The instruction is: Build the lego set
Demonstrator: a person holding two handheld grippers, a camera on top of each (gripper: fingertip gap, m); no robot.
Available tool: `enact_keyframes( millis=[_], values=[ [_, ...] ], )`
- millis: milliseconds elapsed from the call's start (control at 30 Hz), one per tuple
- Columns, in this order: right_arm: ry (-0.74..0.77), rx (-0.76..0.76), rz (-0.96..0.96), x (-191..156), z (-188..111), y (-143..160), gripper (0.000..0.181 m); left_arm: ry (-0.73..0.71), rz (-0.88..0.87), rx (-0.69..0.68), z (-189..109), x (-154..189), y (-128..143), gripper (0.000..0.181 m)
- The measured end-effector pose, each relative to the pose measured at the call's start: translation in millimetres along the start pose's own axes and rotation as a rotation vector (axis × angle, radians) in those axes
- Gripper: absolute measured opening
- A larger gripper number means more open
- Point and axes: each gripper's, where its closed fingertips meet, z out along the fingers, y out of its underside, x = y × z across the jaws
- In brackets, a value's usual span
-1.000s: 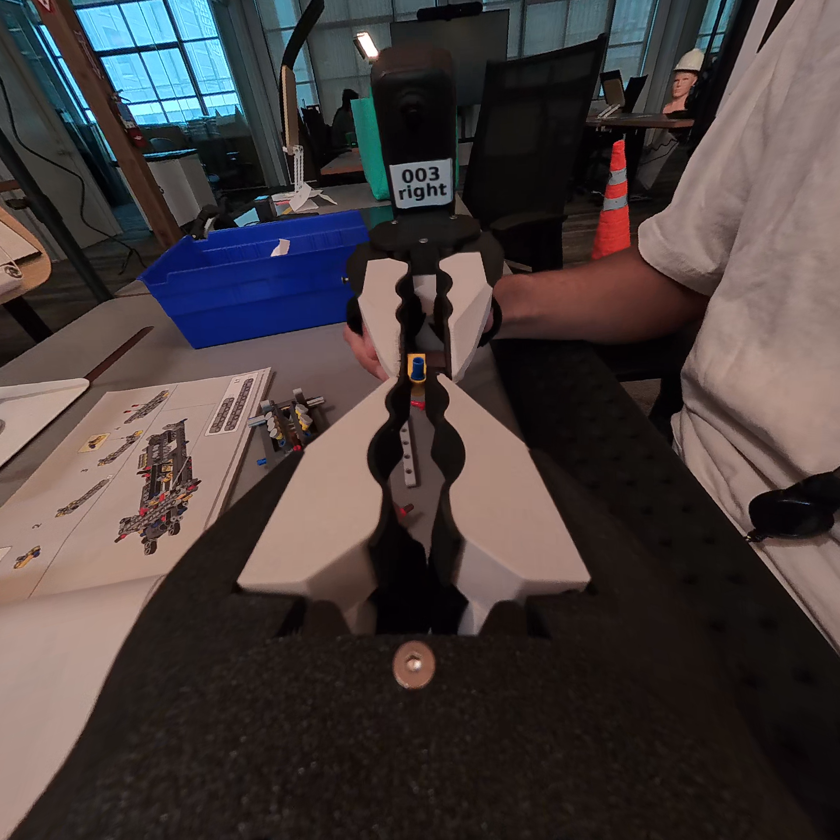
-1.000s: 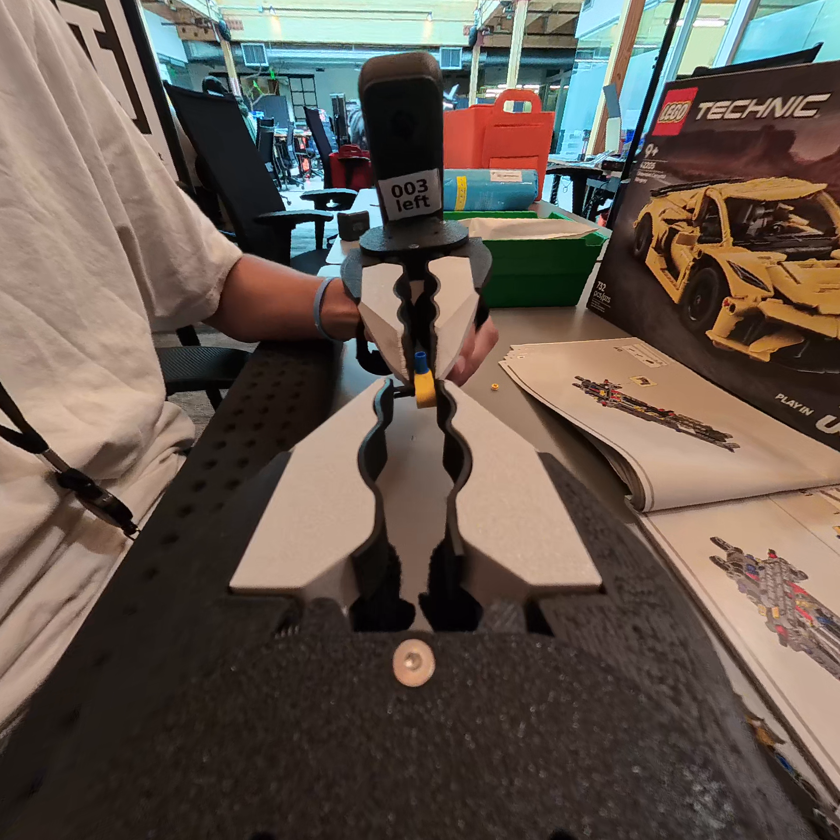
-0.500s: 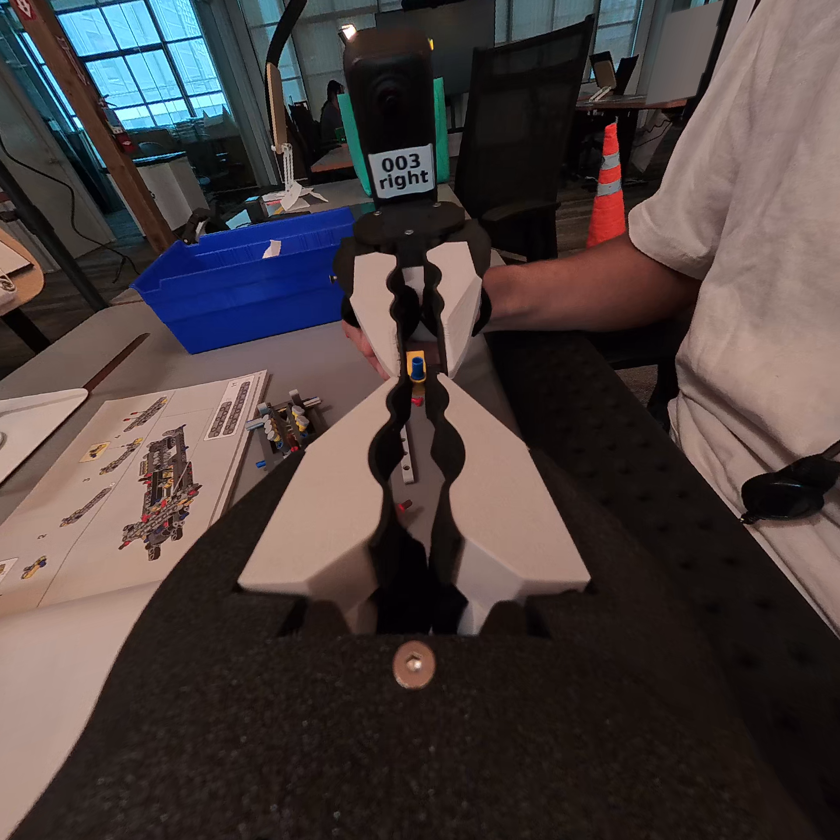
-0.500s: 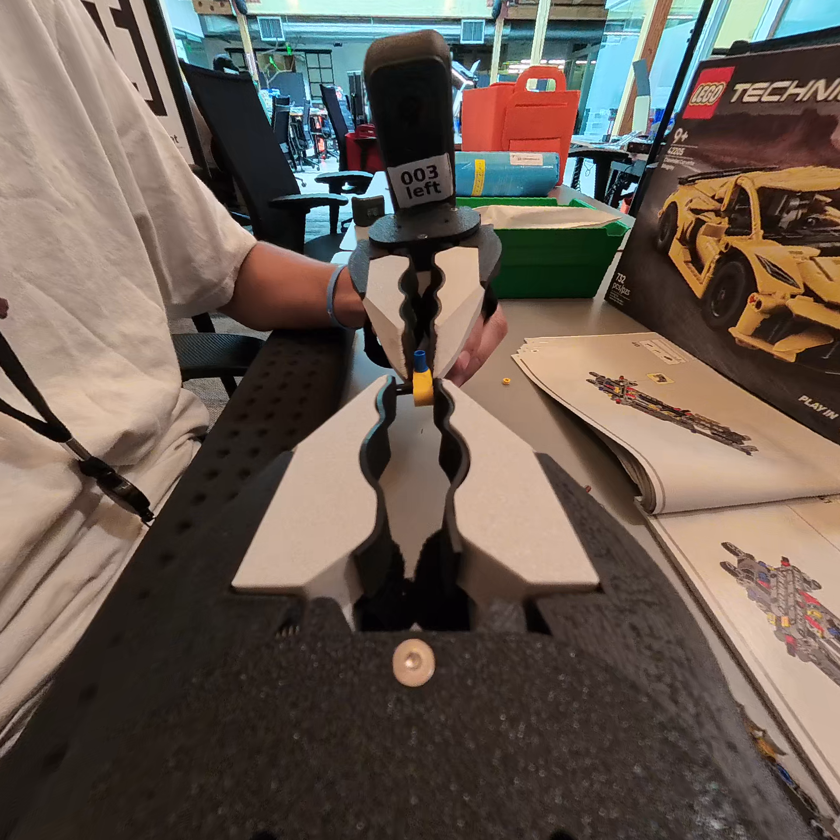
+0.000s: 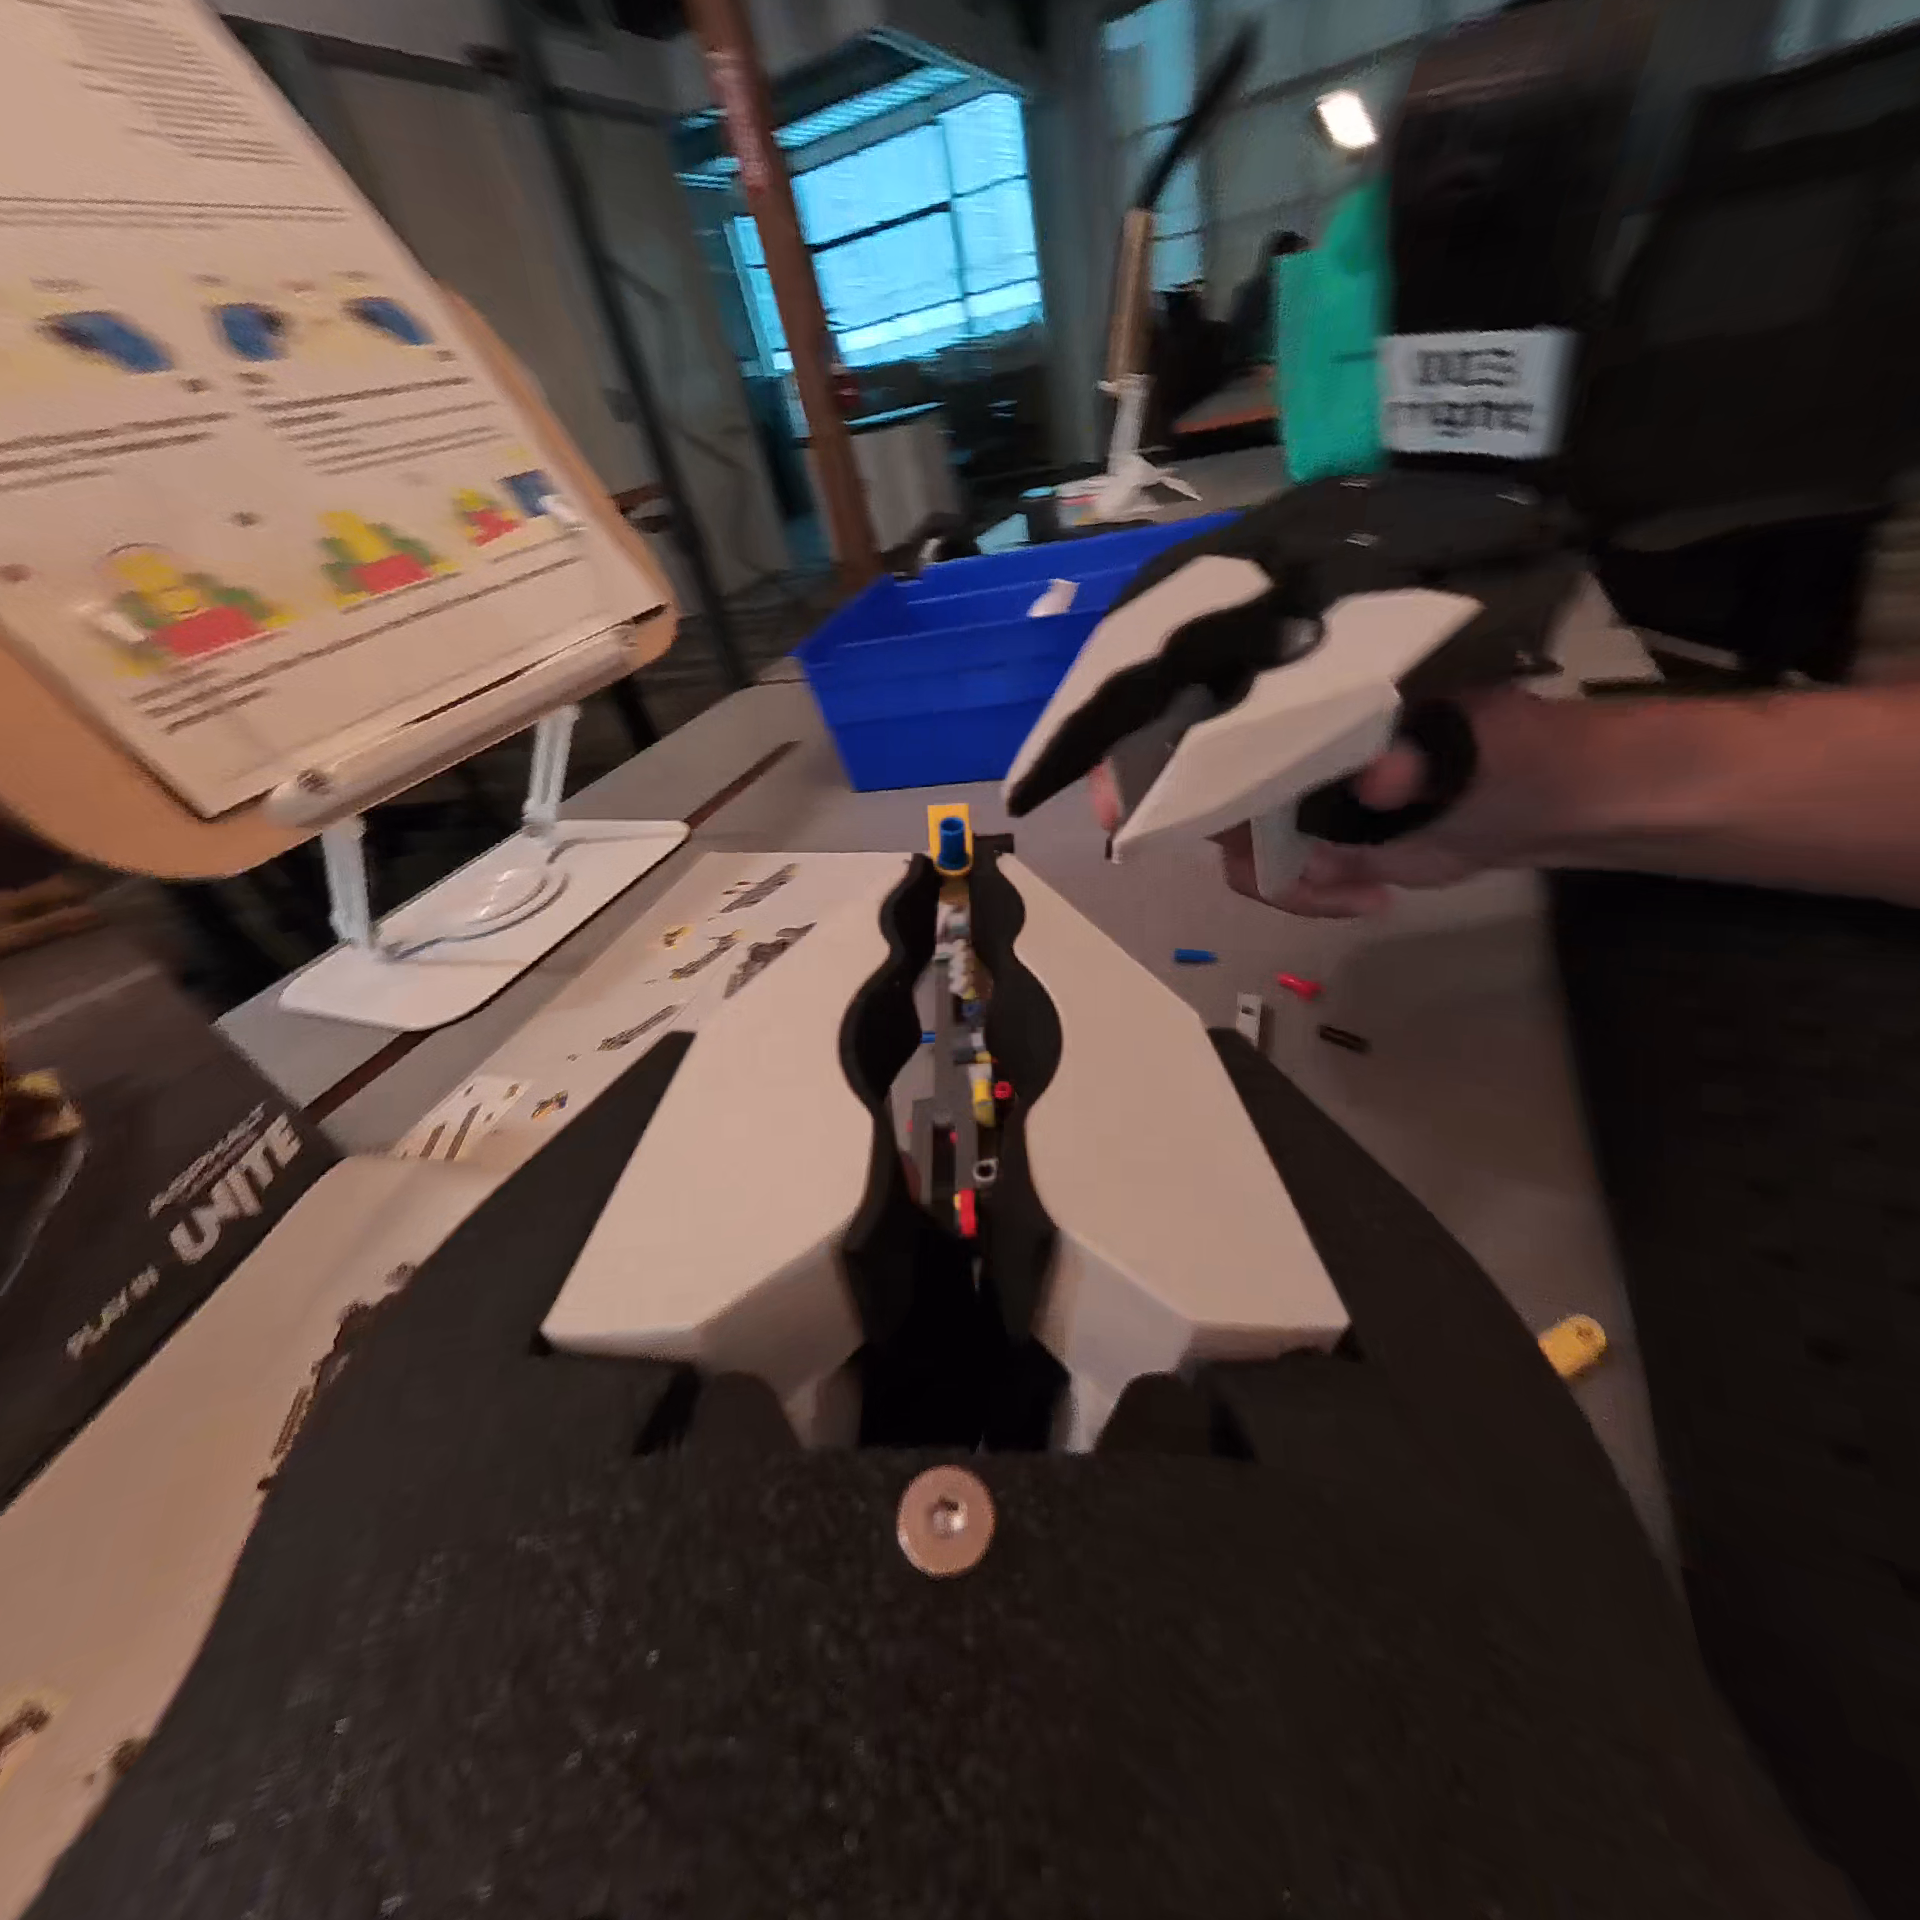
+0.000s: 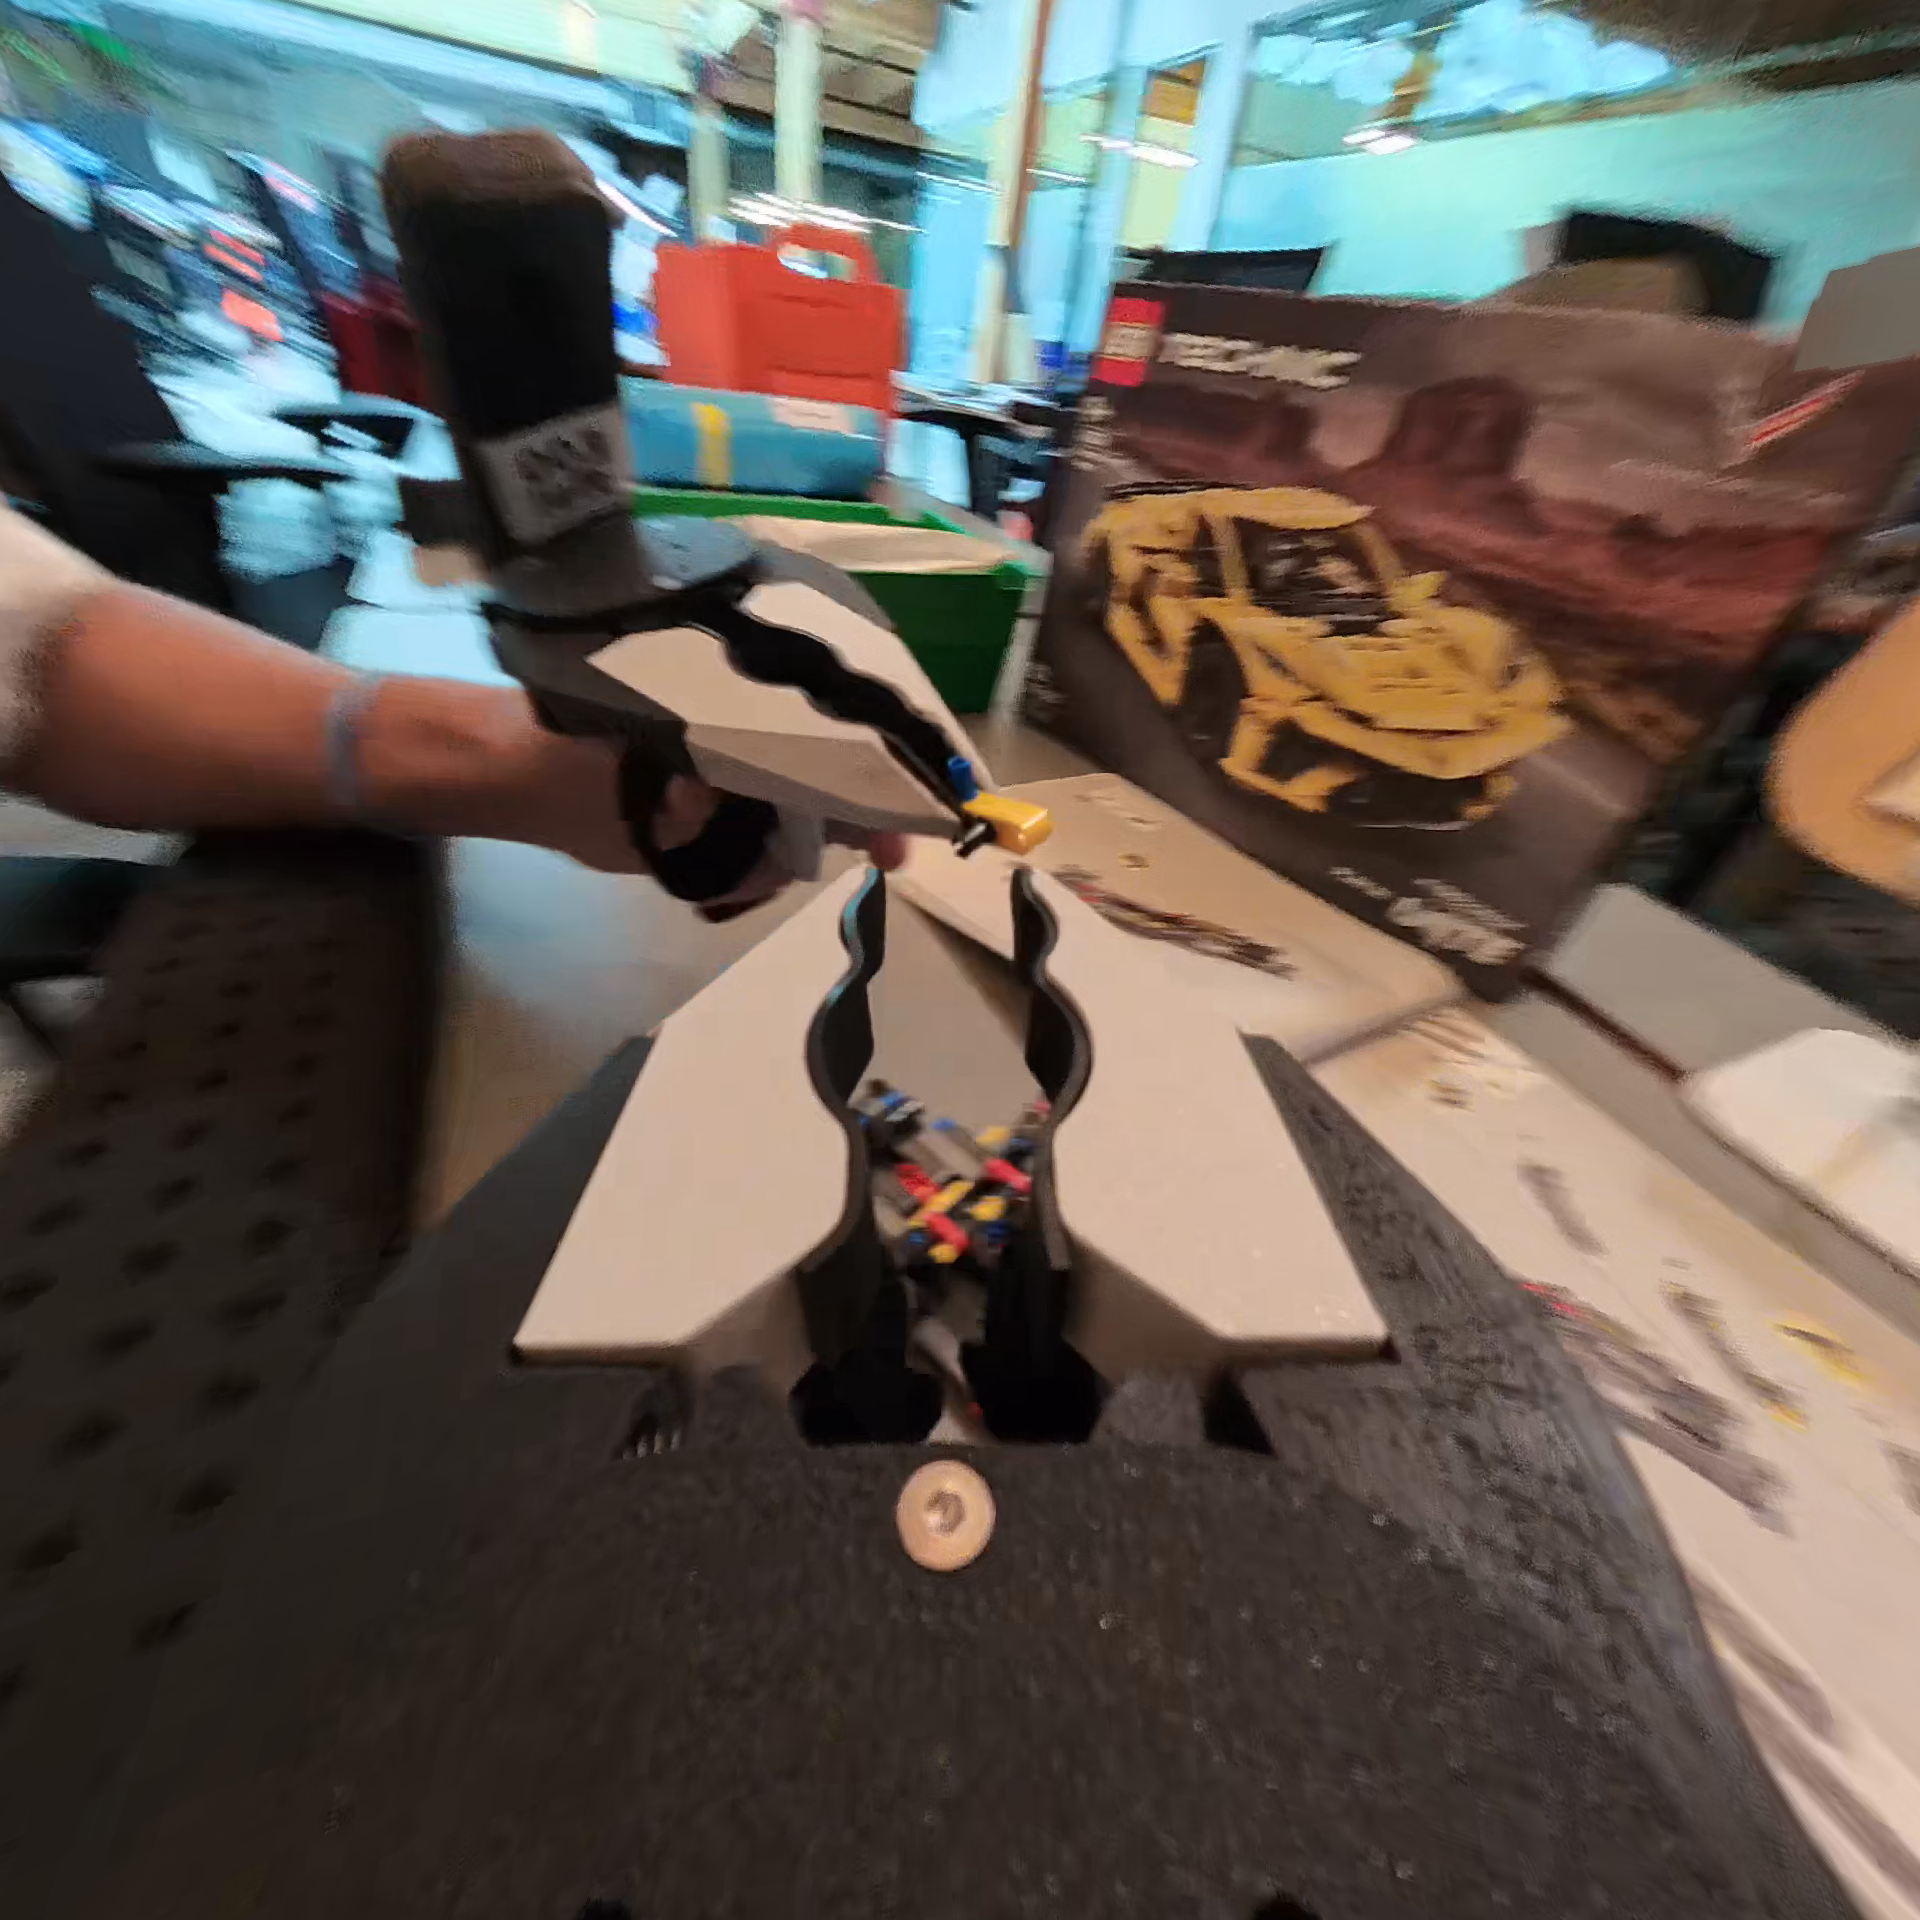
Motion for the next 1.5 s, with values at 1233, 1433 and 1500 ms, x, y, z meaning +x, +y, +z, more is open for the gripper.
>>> enact_keyframes(
  millis=[1233,1433,1500],
  values=[
    [0.182,-0.107,-0.171,14,6,12,0.002,-0.021,-0.125,-0.038,11,6,11,0.007],
    [-0.11,-0.142,0.019,6,-4,13,0.002,0.253,-0.134,-0.157,-3,27,25,0.037],
    [-0.264,-0.103,0.084,-5,-9,5,0.002,0.33,-0.137,-0.161,-9,36,25,0.04]
  ],
)
